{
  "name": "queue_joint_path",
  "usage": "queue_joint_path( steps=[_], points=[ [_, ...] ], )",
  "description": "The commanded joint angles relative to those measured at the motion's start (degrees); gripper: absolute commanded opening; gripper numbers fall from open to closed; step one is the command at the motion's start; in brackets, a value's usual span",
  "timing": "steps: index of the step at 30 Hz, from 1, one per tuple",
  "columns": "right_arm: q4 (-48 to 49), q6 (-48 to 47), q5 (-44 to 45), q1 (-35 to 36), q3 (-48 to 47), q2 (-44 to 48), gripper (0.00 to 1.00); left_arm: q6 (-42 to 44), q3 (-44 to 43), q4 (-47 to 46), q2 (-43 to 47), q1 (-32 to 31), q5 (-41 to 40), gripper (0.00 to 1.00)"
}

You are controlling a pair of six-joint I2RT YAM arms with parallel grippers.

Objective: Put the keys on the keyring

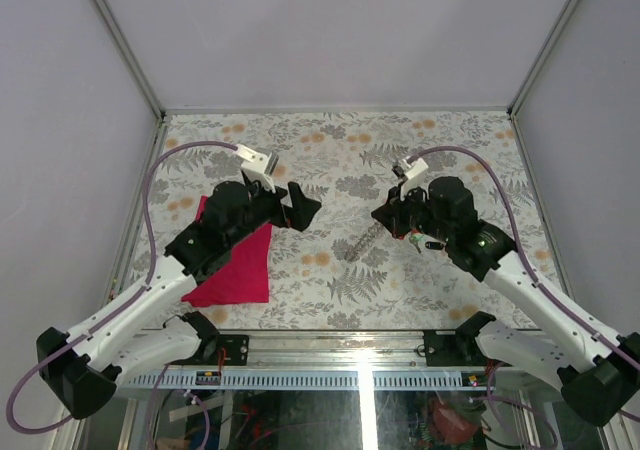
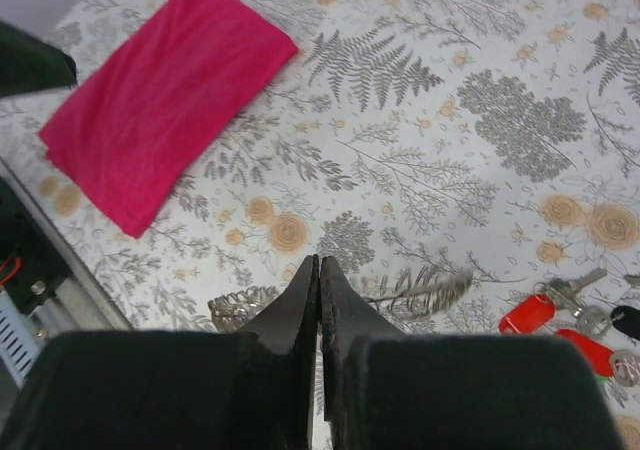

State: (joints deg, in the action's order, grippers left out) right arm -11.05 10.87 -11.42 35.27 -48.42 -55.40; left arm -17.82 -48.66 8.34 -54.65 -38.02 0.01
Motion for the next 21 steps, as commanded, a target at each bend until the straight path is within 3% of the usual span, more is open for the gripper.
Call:
queue_joint_path(
  steps=[1,5,12,21],
  points=[
    [1.27,1.1,-5.65,0.6,-1.2,4.7,0.0,-0.37,2.72,-12.81,3.03,-3.57,6.9,0.98],
    [5.33,5.59,-8.38,0.59,0.38,8.71,0.0,1.21,4.11,-17.39,3.59,-7.87,7.24,0.93],
    [11.05,10.51,-12.84,0.59,0.34,12.45,0.0,6.33,6.16,-22.77,2.55,-18.0,0.76,0.9],
    [15.23,12.17,-18.44,0.59,0.76,15.16,0.0,6.62,6.9,-24.91,4.53,-18.96,0.55,0.71]
  ],
)
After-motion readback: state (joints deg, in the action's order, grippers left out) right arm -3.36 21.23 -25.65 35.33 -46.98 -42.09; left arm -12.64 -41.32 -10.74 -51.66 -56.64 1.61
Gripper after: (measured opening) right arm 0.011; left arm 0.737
